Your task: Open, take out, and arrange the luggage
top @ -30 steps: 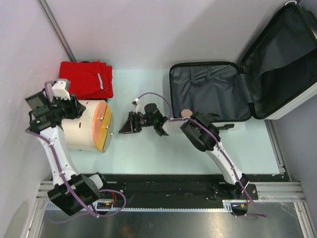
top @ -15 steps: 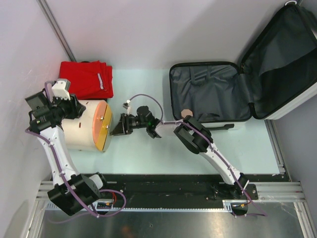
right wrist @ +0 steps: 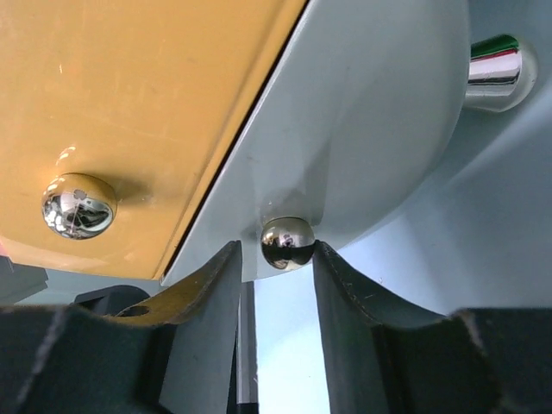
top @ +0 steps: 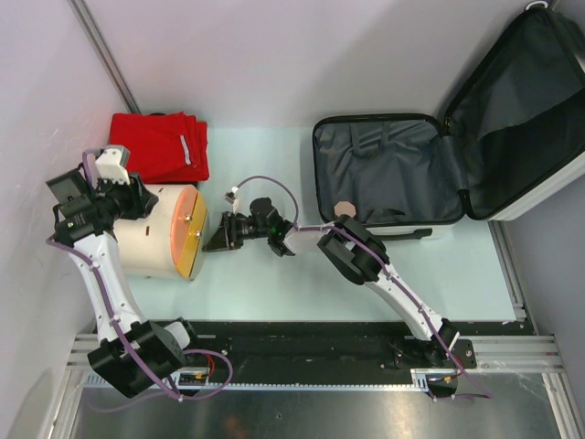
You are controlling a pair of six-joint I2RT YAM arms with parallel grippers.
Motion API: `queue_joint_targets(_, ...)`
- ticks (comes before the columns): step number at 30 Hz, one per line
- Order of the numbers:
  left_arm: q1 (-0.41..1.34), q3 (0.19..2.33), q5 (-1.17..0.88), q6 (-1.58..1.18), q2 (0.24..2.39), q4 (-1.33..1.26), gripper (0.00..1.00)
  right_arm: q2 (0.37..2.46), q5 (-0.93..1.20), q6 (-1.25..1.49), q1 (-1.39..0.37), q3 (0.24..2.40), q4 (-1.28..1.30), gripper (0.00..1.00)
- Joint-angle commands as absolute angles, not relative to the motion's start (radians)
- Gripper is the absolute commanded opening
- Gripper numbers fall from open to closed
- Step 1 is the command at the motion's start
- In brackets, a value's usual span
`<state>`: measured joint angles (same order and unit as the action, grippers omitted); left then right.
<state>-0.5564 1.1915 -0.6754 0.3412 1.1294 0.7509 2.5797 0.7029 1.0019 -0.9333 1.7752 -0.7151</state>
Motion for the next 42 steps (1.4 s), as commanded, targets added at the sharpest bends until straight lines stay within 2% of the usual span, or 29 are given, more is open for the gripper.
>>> queue_joint_targets(1,-0.555,1.114,-0.538,0.336,1.189,1.049,0.43,2.6,0.681,0.988,-0.934,1.835,-0.738,0.42)
queue_joint_targets(5,-0.555,1.112,-0.538,0.336,1.192,1.049,0.43,2.606,0.667,0.989,-0.934,1.861,-0.733,0.34)
queue_joint_targets(8,-0.554,1.112,-0.538,0.336,1.195,1.051,0.43,2.592,0.678,0.997,-0.931,1.839,-0.739,0.19)
queue_joint_targets(11,-0.555,1.111,-0.541,0.337,1.201,1.049,0.43,2.542,0.692,0.999,-0.917,1.778,-0.768,0.11)
queue_joint_targets(14,-0.554,1.111,-0.546,0.336,1.206,1.049,0.43,2.456,0.687,0.968,-0.891,1.66,-0.778,0.04)
queue_joint_targets(18,-0.555,1.106,-0.548,0.336,1.21,1.042,0.43,2.381,0.716,0.956,-0.856,1.516,-0.785,0.01)
queue_joint_targets(21,-0.555,1.101,-0.548,0.336,1.212,1.039,0.43,2.358,0.741,0.933,-0.844,1.483,-0.759,0.08)
queue_joint_targets(22,-0.554,1.1,-0.549,0.334,1.215,1.039,0.43,2.355,0.744,0.934,-0.842,1.471,-0.752,0.13)
queue_joint_targets(23,-0.555,1.101,-0.548,0.336,1.218,1.037,0.43,2.35,0.744,0.933,-0.841,1.467,-0.743,0.36)
queue_joint_targets(29,-0.555,1.101,-0.552,0.337,1.218,1.039,0.43,2.215,0.716,0.804,-0.77,1.457,-0.556,0.65)
queue_joint_targets(32,-0.555,1.101,-0.555,0.336,1.22,1.037,0.43,2.091,0.69,0.646,-0.694,1.476,-0.344,0.67)
queue_joint_targets(36,-0.555,1.111,-0.555,0.334,1.219,1.037,0.43,1.958,0.605,0.354,-0.569,1.634,0.118,0.7)
queue_joint_targets(41,-0.554,1.12,-0.569,0.321,1.227,1.037,0.43,1.963,0.415,-0.088,-0.41,1.833,0.515,0.78)
queue_joint_targets(42,-0.554,1.121,-0.572,0.318,1.229,1.037,0.43,1.971,0.394,-0.106,-0.387,1.845,0.597,0.78)
